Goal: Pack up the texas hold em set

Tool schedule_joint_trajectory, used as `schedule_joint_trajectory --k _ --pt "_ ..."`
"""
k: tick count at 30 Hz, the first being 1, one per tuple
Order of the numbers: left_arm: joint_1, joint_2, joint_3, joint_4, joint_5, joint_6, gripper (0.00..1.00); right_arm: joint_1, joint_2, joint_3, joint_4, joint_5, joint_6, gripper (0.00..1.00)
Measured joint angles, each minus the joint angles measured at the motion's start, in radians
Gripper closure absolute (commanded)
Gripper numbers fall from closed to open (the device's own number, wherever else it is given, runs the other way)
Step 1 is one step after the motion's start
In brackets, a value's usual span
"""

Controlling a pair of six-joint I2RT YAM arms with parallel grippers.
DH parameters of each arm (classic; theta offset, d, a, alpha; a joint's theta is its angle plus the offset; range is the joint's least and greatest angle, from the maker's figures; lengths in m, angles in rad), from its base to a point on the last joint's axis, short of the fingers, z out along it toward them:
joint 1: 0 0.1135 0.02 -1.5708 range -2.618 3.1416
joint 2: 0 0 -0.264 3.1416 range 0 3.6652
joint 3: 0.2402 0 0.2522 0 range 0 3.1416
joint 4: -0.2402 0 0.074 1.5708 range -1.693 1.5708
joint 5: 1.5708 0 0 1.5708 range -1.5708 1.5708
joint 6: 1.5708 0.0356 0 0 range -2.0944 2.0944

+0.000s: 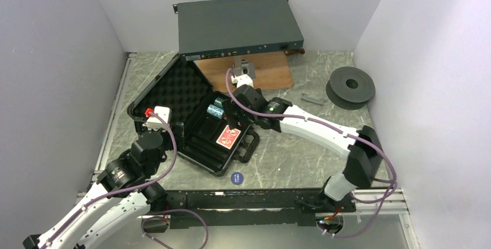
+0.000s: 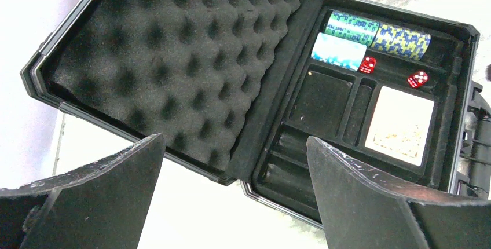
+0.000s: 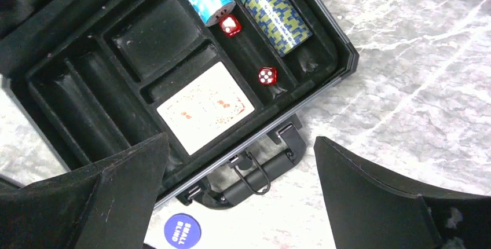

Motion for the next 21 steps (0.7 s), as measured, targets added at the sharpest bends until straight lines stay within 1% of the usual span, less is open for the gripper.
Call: schedule_joint_trajectory --k 6,11,16,21 --pt "0.0 -0.005 0.005 -0.014 0.045 -0.001 0.01 0.005 -0.182 -0.114 0.056 0.062 0.029 0.0" --pt "0.0 -0.042 0.01 -0.014 0.098 -0.003 0.01 -0.037 -0.267 -0.166 0.102 0.054 0.066 0.0" --pt "0.0 -0.128 0.013 -0.011 0.146 0.0 0.01 -0.046 -0.295 -0.2 0.1 0.01 0.067 0.0" --pt "0.0 -0.087 0.035 -0.024 0.175 0.0 0.01 -0.019 -0.296 -0.205 0.055 -0.05 0.075 0.0"
